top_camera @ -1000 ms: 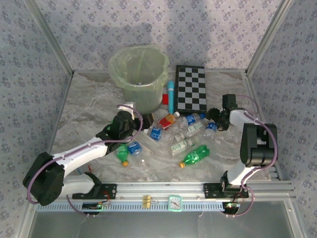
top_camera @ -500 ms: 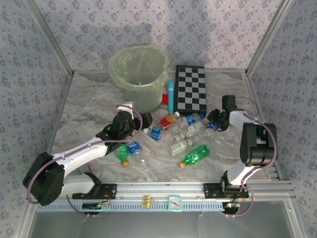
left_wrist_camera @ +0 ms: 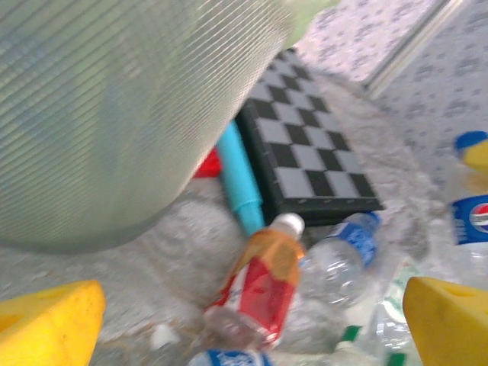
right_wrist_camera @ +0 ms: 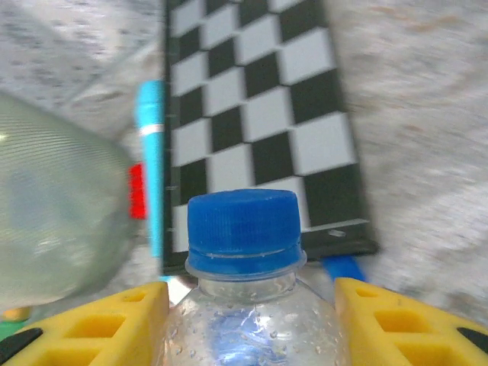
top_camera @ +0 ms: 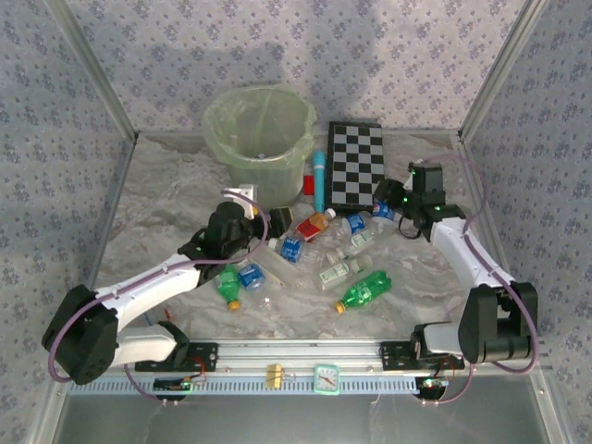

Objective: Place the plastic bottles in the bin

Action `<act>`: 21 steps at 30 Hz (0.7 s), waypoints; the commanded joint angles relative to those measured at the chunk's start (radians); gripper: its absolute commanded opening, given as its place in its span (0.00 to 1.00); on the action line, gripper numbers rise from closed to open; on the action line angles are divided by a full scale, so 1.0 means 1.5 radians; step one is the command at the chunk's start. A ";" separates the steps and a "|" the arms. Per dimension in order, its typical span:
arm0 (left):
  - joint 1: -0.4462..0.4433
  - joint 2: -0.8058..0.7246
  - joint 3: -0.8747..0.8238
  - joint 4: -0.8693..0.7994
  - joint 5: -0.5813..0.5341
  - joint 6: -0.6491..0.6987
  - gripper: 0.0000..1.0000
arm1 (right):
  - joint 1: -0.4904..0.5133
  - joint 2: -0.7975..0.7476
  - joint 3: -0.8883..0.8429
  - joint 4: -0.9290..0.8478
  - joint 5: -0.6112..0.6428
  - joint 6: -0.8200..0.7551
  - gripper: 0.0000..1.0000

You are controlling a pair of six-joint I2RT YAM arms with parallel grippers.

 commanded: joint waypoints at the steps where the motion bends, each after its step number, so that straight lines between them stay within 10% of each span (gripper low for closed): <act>1: -0.003 0.015 0.044 0.062 0.086 0.015 1.00 | 0.053 -0.008 0.036 0.058 -0.027 0.006 0.46; 21: -0.051 0.174 0.144 0.115 0.285 -0.041 1.00 | 0.236 -0.005 -0.013 0.264 -0.004 0.121 0.44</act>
